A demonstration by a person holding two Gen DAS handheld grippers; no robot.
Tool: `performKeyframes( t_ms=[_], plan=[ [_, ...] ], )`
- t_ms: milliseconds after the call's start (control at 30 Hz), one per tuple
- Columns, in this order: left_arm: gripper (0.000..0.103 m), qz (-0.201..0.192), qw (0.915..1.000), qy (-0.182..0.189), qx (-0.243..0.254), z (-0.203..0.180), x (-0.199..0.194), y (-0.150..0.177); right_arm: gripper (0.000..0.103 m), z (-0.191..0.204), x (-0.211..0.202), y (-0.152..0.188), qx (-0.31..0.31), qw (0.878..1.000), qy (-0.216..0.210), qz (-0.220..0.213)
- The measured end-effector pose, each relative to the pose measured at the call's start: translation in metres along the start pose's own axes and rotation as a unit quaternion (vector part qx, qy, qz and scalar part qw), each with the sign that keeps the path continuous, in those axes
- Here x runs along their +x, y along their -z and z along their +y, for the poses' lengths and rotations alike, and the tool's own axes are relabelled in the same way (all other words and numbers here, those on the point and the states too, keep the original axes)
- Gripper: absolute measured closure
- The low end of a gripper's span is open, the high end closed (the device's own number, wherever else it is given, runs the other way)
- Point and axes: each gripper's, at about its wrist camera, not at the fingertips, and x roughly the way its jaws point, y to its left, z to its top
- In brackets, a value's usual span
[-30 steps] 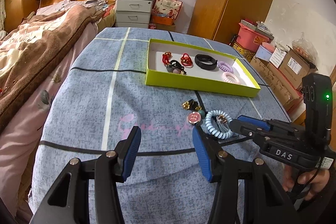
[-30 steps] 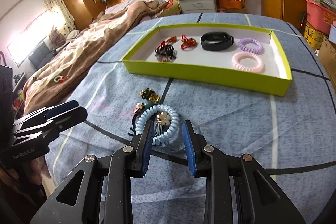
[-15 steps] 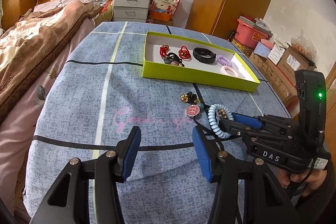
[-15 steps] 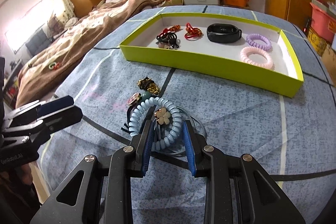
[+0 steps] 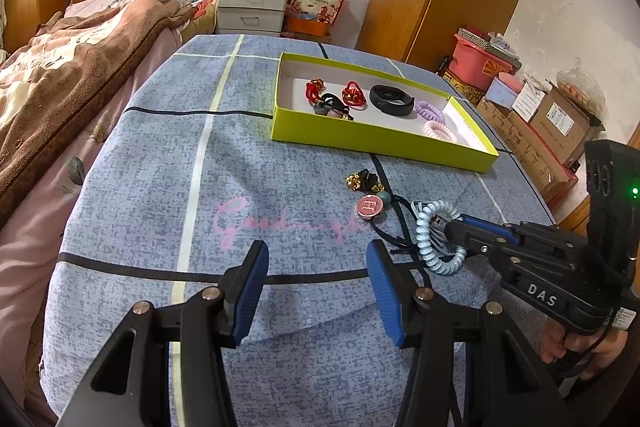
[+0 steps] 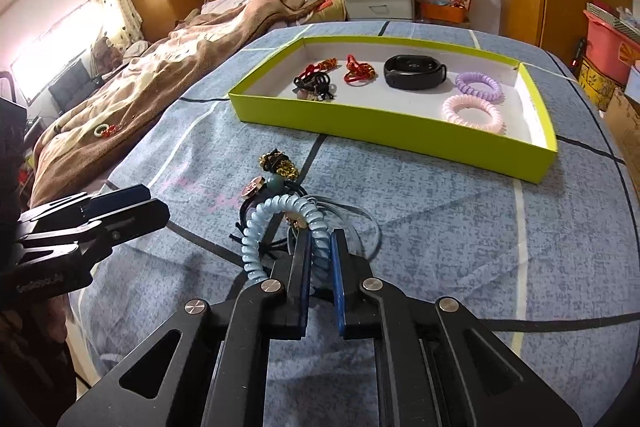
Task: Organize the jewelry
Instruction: 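Grasp the light blue spiral hair tie with the right tool, then grasp the grey hair tie with flower charm with the left tool while the right holds the blue tie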
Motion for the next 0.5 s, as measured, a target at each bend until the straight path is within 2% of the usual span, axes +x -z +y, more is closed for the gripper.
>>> performKeyframes(
  t_ms=[167,500],
  plan=[
    [0.050,0.004,0.9999,0.007,0.006,-0.006,0.003,-0.001,0.093,-0.013,-0.016,-0.001,0.034,0.999,-0.018,-0.027],
    [0.050,0.006,0.9977,0.051,0.045,-0.047,0.017,-0.011,0.093,-0.051,-0.046,0.005,0.088,0.994,0.018,-0.061]
  ],
)
